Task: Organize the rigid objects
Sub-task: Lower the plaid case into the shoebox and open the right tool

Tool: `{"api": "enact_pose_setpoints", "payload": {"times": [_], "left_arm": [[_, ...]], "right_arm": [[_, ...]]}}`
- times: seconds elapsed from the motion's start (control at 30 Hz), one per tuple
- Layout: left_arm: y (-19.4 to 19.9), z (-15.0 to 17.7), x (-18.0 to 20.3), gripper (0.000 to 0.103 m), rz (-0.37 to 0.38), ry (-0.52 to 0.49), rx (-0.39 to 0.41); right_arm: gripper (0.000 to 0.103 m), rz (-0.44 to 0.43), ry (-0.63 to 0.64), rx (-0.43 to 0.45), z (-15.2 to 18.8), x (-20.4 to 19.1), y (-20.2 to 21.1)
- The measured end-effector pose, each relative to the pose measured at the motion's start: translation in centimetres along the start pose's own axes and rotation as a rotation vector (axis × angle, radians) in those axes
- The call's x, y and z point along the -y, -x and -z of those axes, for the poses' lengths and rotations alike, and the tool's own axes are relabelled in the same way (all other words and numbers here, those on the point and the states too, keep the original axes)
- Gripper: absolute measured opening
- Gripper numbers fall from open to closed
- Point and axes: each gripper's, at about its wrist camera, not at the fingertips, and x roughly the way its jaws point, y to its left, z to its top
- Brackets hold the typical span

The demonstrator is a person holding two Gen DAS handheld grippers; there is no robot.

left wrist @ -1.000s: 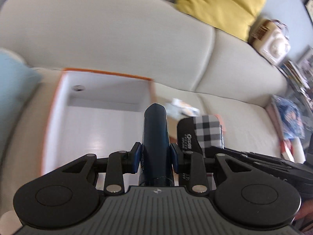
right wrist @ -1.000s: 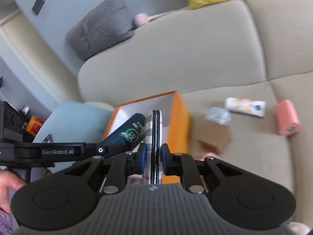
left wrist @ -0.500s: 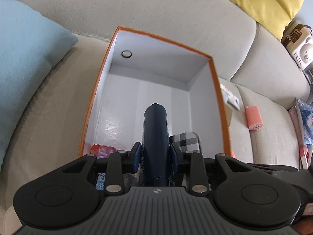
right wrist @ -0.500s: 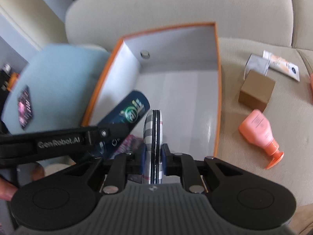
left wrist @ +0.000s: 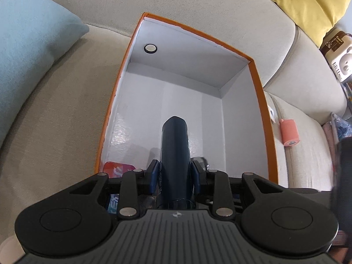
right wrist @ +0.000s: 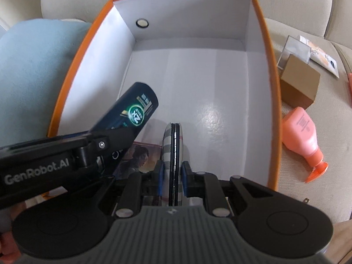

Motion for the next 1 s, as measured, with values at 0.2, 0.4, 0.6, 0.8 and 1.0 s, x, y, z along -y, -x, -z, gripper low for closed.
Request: {"api": "enact_pose_setpoints", "payload": {"times": [0.2, 0.4, 0.6, 0.8, 1.0], "left_arm": [[-0.2, -0.1, -0.3, 0.035, 0.022, 0.005, -0.001], [-0.5, 0.0, -0.4, 0.035, 0.029, 0.006, -0.007], [-0.5, 0.2, -0.3, 0.035, 0.022, 0.007, -0.013], [0.2, 0.5, -0.2, 0.035, 0.033, 0.043, -0.008], [0.9, 0.7, 0.9, 0.035, 0.101, 0.123, 0.004]], "right_arm": [[0.025, 0.081, 0.075, -0.049, -0.5, -0.5, -1.0], [0.028, 0.157, 0.184, -0.091, -0.1, -1.4, -2.1], [0.039, 0.184, 0.282, -0.147, -0.1, -2.2, -3.3], [0.033, 0.124, 0.255, -0.105, -0.1, -1.3, -1.6], [0.033, 0.029, 0.217, 0.063, -0.7, 0.6, 4.2]]}}
